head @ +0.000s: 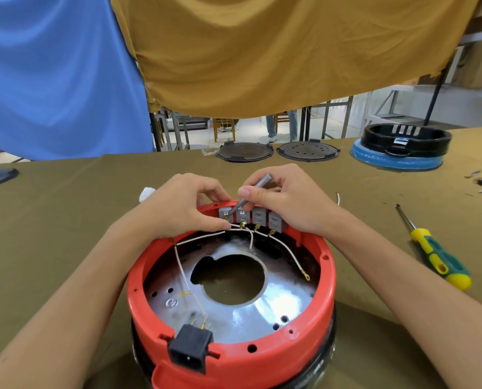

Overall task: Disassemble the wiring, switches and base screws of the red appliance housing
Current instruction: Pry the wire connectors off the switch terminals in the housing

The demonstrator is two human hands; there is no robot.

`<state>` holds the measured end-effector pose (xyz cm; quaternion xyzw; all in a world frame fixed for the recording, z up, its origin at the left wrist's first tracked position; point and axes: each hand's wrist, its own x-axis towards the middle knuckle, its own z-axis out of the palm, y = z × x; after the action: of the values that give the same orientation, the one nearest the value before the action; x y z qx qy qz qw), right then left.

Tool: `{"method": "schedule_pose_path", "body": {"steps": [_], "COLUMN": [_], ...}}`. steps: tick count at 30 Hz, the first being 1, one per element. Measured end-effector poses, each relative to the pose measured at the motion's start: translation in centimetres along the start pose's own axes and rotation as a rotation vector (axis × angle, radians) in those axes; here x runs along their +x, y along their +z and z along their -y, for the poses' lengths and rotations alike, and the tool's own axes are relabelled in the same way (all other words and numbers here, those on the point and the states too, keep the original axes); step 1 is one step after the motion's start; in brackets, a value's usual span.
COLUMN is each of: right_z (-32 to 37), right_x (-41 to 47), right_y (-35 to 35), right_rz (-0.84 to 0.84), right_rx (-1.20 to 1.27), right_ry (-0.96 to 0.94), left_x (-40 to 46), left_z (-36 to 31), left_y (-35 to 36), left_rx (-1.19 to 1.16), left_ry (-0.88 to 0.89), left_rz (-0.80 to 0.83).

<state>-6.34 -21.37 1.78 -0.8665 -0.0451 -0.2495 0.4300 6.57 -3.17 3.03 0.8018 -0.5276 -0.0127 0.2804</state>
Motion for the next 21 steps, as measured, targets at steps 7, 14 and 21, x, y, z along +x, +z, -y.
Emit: {"method": "schedule_pose_path", "body": {"steps": [7, 14, 21], "right_z": [0.02, 0.06, -0.10], "right_x": [0.23, 0.02, 0.09], "right_y": [-0.01, 0.08, 0.05], "right_rz": [0.019, -0.019, -0.011], "right_rx": [0.055, 0.036, 0.053], "right_ry": [0.072, 0.009, 0.014], "left_x": [0.13, 0.12, 0.10], "left_z": [0.14, 0.29, 0.35], "left_y": [0.11, 0.21, 0.21], "left_rx": [-0.028, -0.043, -0.043], "left_ry": [0.004, 0.012, 0.019], "left_rz": [0.005, 0.003, 0.005]}}
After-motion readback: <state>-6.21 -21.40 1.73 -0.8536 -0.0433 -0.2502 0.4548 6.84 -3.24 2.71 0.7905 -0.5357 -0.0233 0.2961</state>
